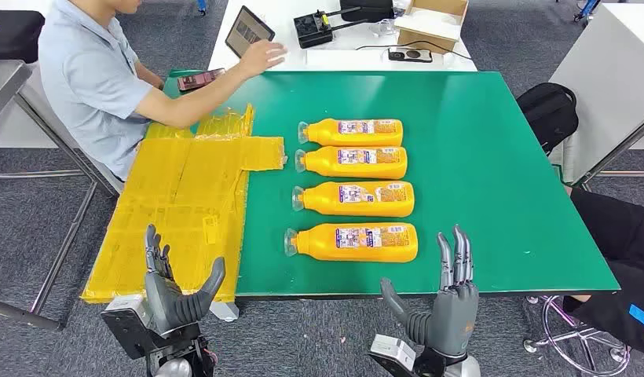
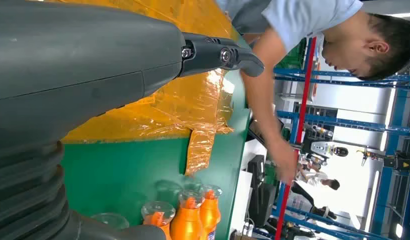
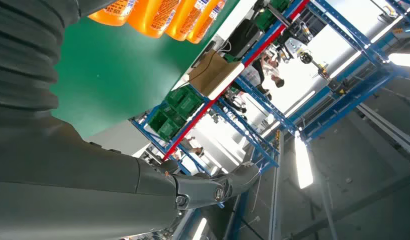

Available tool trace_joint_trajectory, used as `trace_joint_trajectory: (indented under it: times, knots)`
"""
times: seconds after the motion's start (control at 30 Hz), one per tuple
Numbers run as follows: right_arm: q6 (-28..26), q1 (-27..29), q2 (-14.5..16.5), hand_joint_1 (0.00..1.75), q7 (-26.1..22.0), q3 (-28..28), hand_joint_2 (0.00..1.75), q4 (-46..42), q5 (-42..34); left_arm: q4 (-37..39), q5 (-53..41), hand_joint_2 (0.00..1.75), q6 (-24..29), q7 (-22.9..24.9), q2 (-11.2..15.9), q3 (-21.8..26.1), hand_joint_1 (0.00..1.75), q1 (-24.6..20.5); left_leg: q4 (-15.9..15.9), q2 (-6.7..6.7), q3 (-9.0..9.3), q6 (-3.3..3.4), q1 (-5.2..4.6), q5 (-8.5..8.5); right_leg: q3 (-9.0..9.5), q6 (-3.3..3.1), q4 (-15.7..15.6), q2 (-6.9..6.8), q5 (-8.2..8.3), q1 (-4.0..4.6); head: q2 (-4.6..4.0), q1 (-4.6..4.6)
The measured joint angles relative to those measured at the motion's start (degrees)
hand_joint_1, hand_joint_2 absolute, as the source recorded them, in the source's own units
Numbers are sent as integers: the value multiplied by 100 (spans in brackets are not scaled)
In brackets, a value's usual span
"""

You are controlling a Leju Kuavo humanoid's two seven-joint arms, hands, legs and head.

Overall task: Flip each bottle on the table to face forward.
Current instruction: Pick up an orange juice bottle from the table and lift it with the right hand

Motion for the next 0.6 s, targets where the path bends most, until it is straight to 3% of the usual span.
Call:
trace_joint_trajectory:
  times: [0.6]
  knots:
    - [0, -27, -2, 0, 0, -6, 175, 160, 303, -4, -65, 175, -4, -2, 3, 2, 0, 1, 0, 0, 0, 0, 0, 0, 1, 0, 0, 0, 0, 0, 0, 0]
